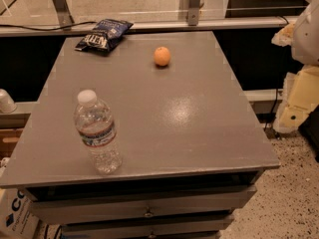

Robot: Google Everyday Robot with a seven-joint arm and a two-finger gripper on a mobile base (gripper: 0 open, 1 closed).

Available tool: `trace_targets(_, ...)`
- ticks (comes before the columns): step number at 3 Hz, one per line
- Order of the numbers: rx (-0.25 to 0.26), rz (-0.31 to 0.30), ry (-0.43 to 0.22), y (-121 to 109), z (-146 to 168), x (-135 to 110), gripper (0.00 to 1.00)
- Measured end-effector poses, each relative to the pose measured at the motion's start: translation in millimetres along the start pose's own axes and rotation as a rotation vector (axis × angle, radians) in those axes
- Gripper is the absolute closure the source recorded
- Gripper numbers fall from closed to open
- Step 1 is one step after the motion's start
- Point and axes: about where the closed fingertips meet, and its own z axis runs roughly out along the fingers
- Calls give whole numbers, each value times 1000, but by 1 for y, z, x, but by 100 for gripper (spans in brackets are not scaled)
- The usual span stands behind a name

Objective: Move water bottle near orange

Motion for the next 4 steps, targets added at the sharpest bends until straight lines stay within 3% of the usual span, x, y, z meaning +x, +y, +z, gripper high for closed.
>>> trace_targets(1, 0, 0, 0, 0, 0, 0, 0)
trace_targets(2, -13, 9, -56, 5, 7, -5, 0)
trace_targets(4, -61, 44, -323, 38, 39, -37, 0)
